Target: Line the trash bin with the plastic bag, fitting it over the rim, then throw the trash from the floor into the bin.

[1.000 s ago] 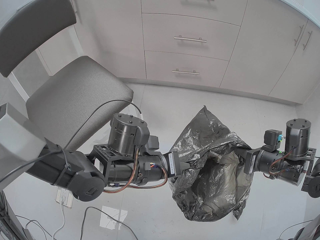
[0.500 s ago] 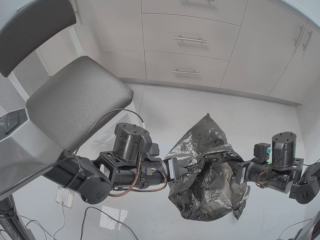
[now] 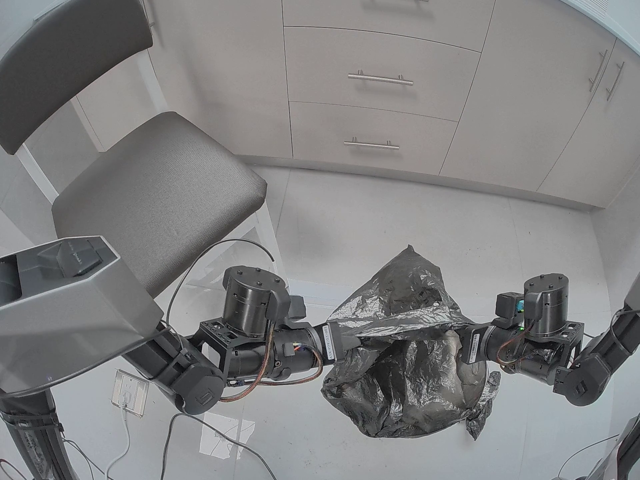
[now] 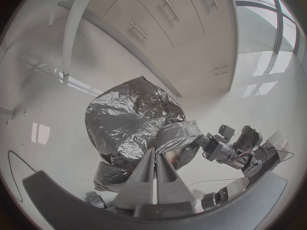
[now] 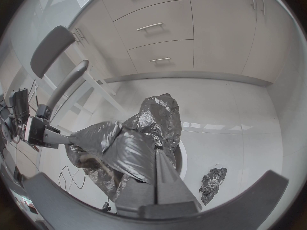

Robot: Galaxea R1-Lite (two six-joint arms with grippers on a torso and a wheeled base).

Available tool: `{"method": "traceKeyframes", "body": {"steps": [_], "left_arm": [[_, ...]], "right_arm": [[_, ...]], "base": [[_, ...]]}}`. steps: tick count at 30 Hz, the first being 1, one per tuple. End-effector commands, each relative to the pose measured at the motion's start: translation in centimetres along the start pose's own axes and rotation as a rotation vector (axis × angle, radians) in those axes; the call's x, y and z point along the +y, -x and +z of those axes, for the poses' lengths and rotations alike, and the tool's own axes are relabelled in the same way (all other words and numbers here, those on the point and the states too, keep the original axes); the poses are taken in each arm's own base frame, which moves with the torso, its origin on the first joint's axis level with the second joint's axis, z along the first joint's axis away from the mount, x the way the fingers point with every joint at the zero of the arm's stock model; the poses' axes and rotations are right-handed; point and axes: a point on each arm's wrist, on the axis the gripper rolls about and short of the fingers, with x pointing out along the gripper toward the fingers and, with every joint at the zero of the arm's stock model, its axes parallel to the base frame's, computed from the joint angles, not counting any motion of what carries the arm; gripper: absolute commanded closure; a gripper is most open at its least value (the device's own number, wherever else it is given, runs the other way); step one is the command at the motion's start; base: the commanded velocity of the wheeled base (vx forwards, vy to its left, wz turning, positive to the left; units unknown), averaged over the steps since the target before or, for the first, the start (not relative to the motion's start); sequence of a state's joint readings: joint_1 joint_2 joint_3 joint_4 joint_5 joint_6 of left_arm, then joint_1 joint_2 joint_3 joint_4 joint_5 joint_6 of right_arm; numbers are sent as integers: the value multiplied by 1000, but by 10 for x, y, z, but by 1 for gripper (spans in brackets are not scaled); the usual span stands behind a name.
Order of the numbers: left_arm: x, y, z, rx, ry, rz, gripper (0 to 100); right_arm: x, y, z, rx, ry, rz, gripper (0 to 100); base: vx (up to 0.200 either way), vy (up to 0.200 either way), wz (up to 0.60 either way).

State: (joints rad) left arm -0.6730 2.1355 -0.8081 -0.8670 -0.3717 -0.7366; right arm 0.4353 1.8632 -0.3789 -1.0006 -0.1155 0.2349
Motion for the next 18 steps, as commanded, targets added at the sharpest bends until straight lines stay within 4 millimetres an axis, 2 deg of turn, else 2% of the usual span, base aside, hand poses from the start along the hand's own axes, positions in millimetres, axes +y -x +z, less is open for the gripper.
{"method": "traceKeyframes", "body": {"steps": [1,10,18], "left_arm": [[19,-3,-4,2,21,29,100],[40,-10,-19,21,29,-51,100],[45,-9,-24,30,91,-47,100]], "right_arm": [[-13,-21,-16,59,-6,-44,100],[-15,-24,-21,72,-1,-30,100],[-17,-33,-39,151,4,0,100]], "base": [[0,0,0],[0,0,0],[0,0,0]]}}
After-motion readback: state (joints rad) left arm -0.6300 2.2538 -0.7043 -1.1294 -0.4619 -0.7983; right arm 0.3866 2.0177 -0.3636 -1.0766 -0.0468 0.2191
